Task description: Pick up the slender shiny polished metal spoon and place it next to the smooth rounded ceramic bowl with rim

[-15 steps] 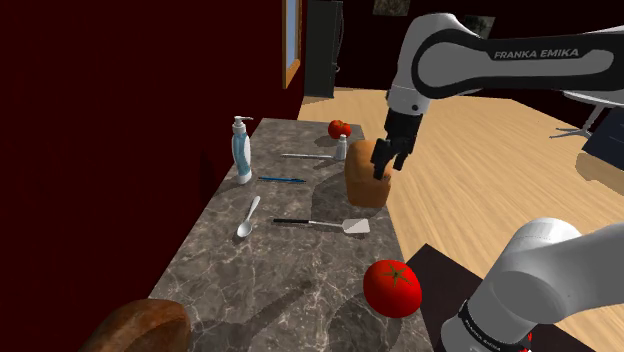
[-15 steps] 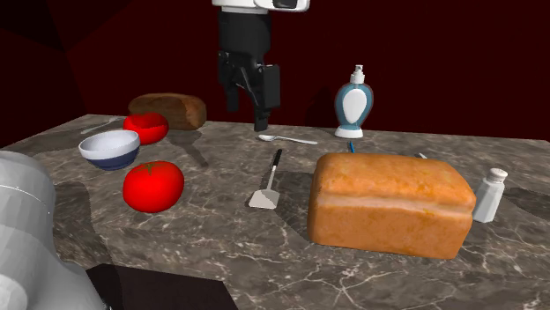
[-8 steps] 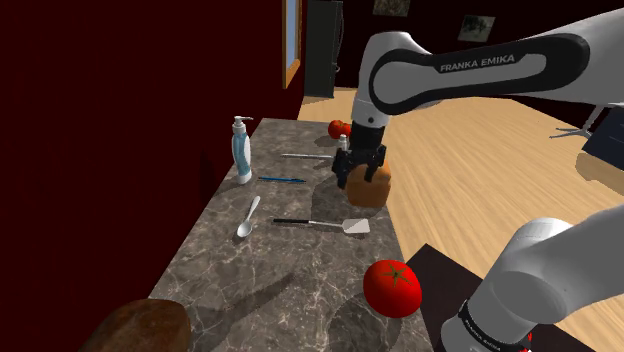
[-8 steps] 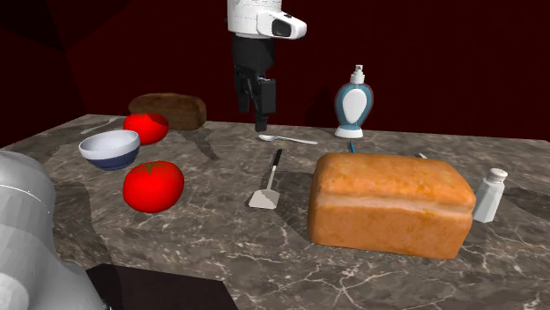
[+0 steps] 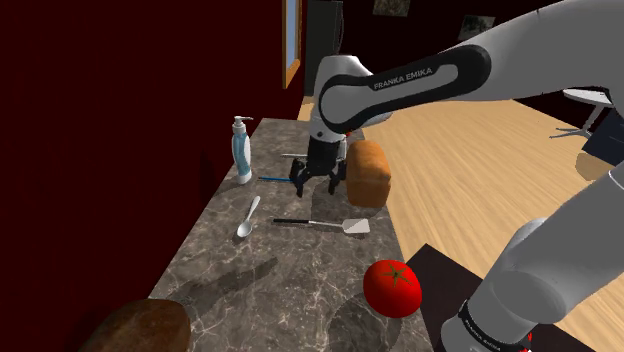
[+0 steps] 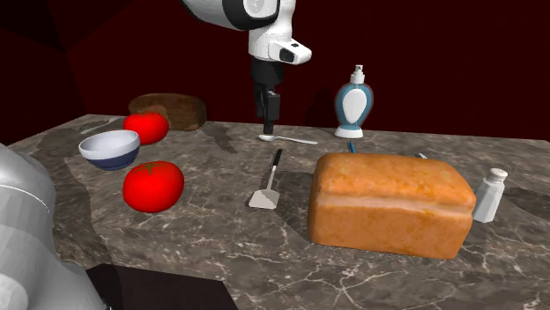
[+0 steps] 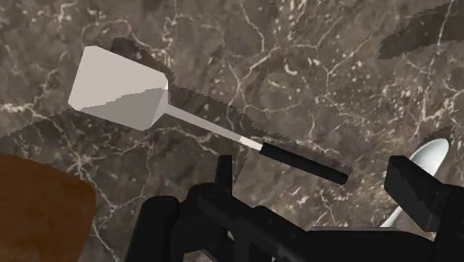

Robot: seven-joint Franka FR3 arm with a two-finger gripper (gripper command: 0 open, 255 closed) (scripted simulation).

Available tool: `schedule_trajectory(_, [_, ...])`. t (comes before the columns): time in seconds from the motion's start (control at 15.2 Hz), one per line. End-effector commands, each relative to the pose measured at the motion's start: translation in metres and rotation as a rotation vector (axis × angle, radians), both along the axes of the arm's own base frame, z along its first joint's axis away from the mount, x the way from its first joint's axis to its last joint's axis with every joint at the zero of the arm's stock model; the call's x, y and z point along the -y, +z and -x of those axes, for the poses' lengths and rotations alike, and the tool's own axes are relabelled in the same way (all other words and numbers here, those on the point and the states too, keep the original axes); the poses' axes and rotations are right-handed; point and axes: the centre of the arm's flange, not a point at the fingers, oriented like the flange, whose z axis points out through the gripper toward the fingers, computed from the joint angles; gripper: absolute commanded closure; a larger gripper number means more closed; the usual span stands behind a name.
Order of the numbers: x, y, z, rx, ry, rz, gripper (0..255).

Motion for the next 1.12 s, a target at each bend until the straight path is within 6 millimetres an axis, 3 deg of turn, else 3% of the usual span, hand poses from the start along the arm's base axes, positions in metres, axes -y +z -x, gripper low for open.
schedule_trajectory(0.0, [-0.014,-0.008,-0.019,-0.007,-0.052,-0.009,0])
schedule_trajectory(0.92, [-0.082,-0.08,-0.168,-0.051,-0.391,-0.063,0])
schedule_trajectory(1.06, [-0.085,-0.089,-0.174,-0.053,-0.406,-0.065,0])
